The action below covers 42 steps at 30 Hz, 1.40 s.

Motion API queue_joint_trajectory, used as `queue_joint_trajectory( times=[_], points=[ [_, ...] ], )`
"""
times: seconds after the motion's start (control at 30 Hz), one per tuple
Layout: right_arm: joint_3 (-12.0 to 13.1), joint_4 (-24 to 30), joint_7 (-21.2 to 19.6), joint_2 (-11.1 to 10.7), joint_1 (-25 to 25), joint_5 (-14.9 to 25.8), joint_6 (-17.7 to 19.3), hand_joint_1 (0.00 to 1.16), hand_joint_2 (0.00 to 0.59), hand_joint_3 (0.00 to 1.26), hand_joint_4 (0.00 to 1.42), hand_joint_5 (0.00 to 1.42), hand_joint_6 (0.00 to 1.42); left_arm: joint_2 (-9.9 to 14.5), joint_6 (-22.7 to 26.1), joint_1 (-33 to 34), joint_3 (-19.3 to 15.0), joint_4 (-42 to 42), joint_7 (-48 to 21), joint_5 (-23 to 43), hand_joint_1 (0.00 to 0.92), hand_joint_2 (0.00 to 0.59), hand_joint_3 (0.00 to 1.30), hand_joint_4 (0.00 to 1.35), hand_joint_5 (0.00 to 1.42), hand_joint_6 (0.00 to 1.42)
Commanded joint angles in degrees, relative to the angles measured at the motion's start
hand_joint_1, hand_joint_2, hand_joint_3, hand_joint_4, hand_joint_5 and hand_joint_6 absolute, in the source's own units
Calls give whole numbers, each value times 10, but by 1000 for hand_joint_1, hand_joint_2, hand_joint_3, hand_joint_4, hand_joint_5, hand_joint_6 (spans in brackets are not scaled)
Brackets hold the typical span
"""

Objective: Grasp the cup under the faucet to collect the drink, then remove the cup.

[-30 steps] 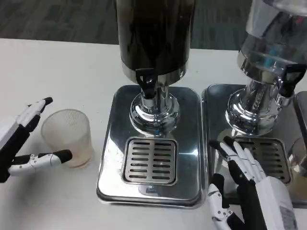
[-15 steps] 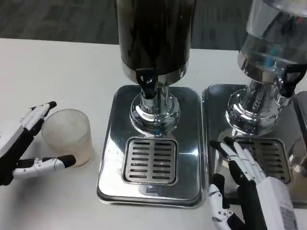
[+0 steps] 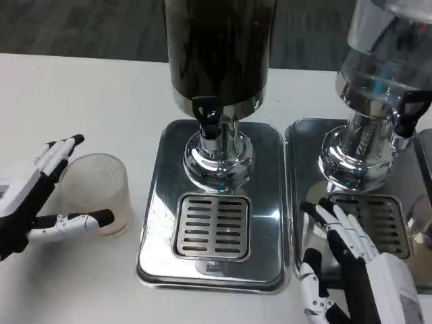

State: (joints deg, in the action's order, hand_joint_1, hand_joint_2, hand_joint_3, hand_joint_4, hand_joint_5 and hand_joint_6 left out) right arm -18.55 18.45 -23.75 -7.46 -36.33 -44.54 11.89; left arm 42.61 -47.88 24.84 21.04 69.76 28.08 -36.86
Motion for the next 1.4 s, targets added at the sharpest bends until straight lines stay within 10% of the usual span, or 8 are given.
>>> queue_joint_trajectory(
  times=[0.03, 1.4],
  points=[
    [36, 18, 3, -23, -24, 30, 13, 316, 586, 200, 86, 62, 80, -14, 4, 4, 14, -6, 9, -13, 10, 0, 0, 0, 11, 236],
    [49, 45, 29, -28, -42, 36, 16, 316, 586, 218, 90, 73, 80, -53, -26, -6, -6, 1, -35, 35, 64, 20, 23, 7, 175, 363]
  ],
)
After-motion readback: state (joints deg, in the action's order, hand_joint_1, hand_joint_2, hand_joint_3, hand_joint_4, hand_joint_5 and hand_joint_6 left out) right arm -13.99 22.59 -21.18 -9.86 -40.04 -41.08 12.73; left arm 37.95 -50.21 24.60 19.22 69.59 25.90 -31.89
